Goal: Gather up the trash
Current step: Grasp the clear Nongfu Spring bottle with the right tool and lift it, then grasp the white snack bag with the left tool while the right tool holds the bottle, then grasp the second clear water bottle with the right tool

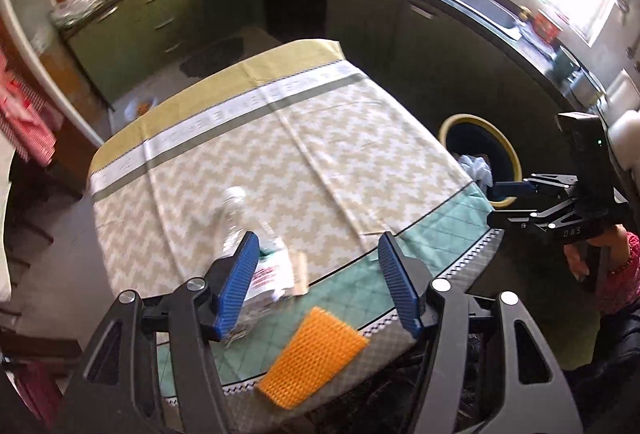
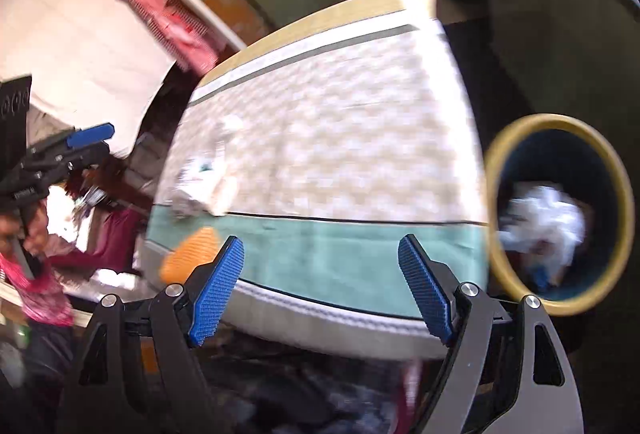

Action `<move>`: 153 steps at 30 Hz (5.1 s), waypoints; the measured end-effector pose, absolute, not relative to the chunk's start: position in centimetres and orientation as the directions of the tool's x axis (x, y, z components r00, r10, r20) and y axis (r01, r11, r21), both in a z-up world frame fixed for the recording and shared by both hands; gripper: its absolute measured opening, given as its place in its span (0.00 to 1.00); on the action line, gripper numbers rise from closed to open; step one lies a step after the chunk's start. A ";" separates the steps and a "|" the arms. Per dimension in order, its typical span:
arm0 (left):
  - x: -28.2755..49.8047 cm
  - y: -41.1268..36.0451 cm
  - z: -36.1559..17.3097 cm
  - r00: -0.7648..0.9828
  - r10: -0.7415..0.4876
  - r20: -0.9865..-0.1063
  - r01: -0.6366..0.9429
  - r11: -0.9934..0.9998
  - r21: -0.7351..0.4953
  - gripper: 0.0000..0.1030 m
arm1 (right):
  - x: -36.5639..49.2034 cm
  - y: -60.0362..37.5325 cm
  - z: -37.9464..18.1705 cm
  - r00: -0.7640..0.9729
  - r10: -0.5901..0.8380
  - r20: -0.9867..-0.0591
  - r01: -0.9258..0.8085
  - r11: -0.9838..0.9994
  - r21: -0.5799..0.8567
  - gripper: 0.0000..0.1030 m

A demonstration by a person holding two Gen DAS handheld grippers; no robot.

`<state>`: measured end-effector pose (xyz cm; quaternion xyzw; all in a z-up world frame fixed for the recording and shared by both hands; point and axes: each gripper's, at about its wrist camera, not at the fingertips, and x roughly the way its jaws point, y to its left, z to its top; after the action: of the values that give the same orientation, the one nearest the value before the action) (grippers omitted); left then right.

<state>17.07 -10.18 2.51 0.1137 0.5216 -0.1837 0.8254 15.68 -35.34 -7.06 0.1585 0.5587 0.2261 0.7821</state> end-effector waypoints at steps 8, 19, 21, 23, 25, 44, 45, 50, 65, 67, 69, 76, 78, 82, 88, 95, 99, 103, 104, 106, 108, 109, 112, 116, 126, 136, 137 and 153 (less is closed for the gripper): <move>15.7 2.0 1.4 0.428 -0.163 -0.889 0.245 0.968 -0.060 0.62 | 23.0 -18.3 -7.6 0.061 0.505 -0.861 -0.196 0.852 0.486 0.86; 14.0 5.7 -0.7 0.424 -0.191 -0.885 0.249 0.964 -0.089 0.65 | 28.9 -9.1 -13.1 -0.110 0.287 -0.952 -0.126 0.946 0.300 0.87; 13.9 6.1 -1.1 0.420 -0.194 -0.886 0.251 0.964 -0.092 0.66 | 29.5 -8.6 -13.9 -0.133 0.276 -0.952 -0.103 0.951 0.290 0.87; 13.8 6.5 -1.5 0.414 -0.198 -0.888 0.251 0.963 -0.098 0.66 | 30.0 -8.0 -14.4 -0.147 0.264 -0.953 -0.098 0.955 0.280 0.87; 13.8 6.8 -1.9 0.409 -0.203 -0.890 0.250 0.963 -0.105 0.66 | 30.2 -7.3 -14.5 -0.151 0.255 -0.955 -0.102 0.957 0.271 0.87; 12.7 8.2 -3.5 0.385 -0.217 -0.897 0.246 0.961 -0.127 0.66 | 30.1 -5.3 -17.8 -0.216 0.157 -0.964 -0.146 0.971 0.191 0.89; 12.7 8.1 -3.5 0.384 -0.216 -0.898 0.247 0.961 -0.126 0.66 | 30.0 -5.2 -17.7 -0.217 0.156 -0.964 -0.158 0.968 0.193 0.89; 12.9 7.8 -3.7 0.377 -0.214 -0.901 0.250 0.960 -0.123 0.66 | 28.7 -6.0 -16.2 -0.204 0.172 -0.964 -0.219 0.951 0.216 0.88; 15.3 2.8 -4.9 0.309 -0.197 -0.930 0.291 0.951 -0.105 0.66 | 25.8 -14.7 -12.5 -0.166 0.289 -0.943 -0.242 0.915 0.323 0.88; 15.8 1.3 -5.3 0.294 -0.194 -0.936 0.306 0.947 -0.100 0.66 | 25.7 -16.0 -12.3 -0.126 0.261 -0.957 -0.264 0.921 0.286 0.88; 16.5 -0.3 -5.9 0.269 -0.195 -0.943 0.323 0.941 -0.102 0.66 | 25.5 -17.0 -12.1 -0.077 0.213 -0.974 -0.296 0.928 0.227 0.88; 18.1 -0.2 -8.8 0.185 -0.095 -0.978 0.195 0.979 -0.059 0.66 | 25.5 -20.1 -13.4 0.000 0.118 -0.993 -0.362 0.926 0.110 0.88; 18.3 0.7 -9.8 0.144 -0.081 -0.986 0.132 0.989 -0.062 0.66 | 25.6 -21.0 -13.6 0.009 0.120 -0.993 -0.372 0.922 0.108 0.88; 18.7 1.5 -11.8 0.084 -0.083 -0.993 0.028 0.996 -0.081 0.66 | 25.7 -22.7 -13.6 0.030 0.127 -0.991 -0.381 0.918 0.106 0.88; 19.5 1.9 -13.8 0.064 -0.064 -0.996 -0.057 0.996 -0.068 0.50 | 25.4 -24.3 -13.5 0.045 0.149 -0.988 -0.393 0.912 0.119 0.88; 19.5 1.6 -15.5 0.042 -0.041 -0.998 -0.051 0.998 -0.043 0.37 | 24.4 -26.9 -13.3 0.030 0.214 -0.976 -0.382 0.905 0.187 0.88; 19.7 1.6 -14.1 0.074 -0.042 -0.996 -0.034 0.998 -0.044 0.37 | 24.0 -29.1 -12.9 -0.036 0.348 -0.937 -0.318 0.885 0.341 0.88; 20.2 1.2 -11.9 0.112 -0.054 -0.992 -0.007 0.998 -0.056 0.36 | 23.7 -31.5 -12.0 -0.049 0.443 -0.895 -0.269 0.857 0.439 0.88; 20.1 1.0 -11.5 0.119 -0.058 -0.991 0.003 0.998 -0.059 0.37 | 23.7 -31.9 -11.7 -0.044 0.450 -0.892 -0.266 0.855 0.445 0.88; 20.0 0.3 -10.7 0.133 -0.067 -0.989 0.023 0.998 -0.065 0.36 | 23.6 -32.9 -11.0 -0.030 0.458 -0.888 -0.259 0.855 0.450 0.88; 20.0 -0.5 -9.9 0.146 -0.079 -0.986 0.050 0.996 -0.073 0.36 | 23.4 -33.8 -10.5 -0.017 0.467 -0.884 -0.252 0.854 0.455 0.88; 19.9 -1.1 -9.4 0.152 -0.084 -0.985 0.063 0.995 -0.075 0.36 | 23.3 -34.3 -10.2 -0.010 0.467 -0.884 -0.248 0.855 0.454 0.88; 19.5 -2.7 -8.4 0.170 -0.099 -0.980 0.106 0.991 -0.082 0.36 | 22.8 -35.6 -9.4 0.005 0.463 -0.886 -0.242 0.861 0.448 0.87; 19.2 -4.3 -7.1 0.185 -0.117 -0.976 0.148 0.985 -0.090 0.36 | 22.6 -36.6 -8.3 0.030 0.455 -0.890 -0.240 0.868 0.436 0.83; 17.9 -6.8 -6.1 0.193 -0.127 -0.973 0.222 0.971 -0.082 0.37 | 21.9 -34.9 -10.0 -0.022 0.409 -0.912 -0.263 0.878 0.400 0.54; 17.9 -6.2 -5.6 0.203 -0.151 -0.968 0.240 0.965 -0.100 0.37 | 17.2 -28.6 -7.0 -0.069 0.399 -0.914 -0.379 0.837 0.394 0.54; 17.9 -6.0 -5.5 0.208 -0.154 -0.966 0.241 0.965 -0.102 0.37 | 16.9 -27.4 -6.5 -0.062 0.368 -0.928 -0.402 0.842 0.361 0.54; 15.9 0.7 -4.5 0.254 -0.191 -0.948 0.193 0.971 -0.144 0.37 | 15.2 -24.2 -13.0 -0.244 0.356 -0.902 -0.263 0.871 0.415 0.54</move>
<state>15.92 0.74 -4.46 0.0010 0.5986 -0.1213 0.7918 15.16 -24.18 -12.96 0.0312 0.7472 0.2523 0.6140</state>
